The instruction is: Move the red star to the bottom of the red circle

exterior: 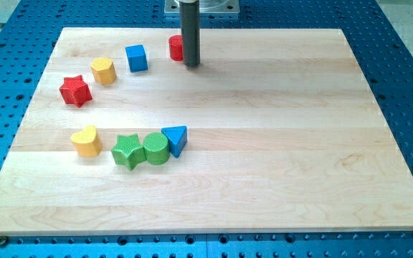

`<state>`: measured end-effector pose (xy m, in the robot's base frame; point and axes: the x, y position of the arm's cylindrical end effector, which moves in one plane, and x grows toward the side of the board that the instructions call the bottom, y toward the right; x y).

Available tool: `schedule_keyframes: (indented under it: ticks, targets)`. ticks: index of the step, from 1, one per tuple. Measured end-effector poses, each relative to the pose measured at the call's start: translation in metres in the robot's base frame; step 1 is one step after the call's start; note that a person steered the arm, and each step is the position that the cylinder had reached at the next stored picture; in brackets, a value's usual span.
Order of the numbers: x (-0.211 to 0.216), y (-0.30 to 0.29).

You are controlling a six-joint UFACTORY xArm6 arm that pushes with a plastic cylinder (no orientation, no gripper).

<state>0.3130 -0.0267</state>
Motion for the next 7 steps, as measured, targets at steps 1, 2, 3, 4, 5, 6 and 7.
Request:
schedule_keyframes:
  ticks: [1,2,3,4,5,6,7]
  targets:
    - [0.089,-0.085]
    - [0.137,-0.189]
    - [0.125,-0.241]
    - [0.091,-0.222]
    - [0.081,-0.164]
    - [0.074,-0.169]
    - [0.067,-0.212]
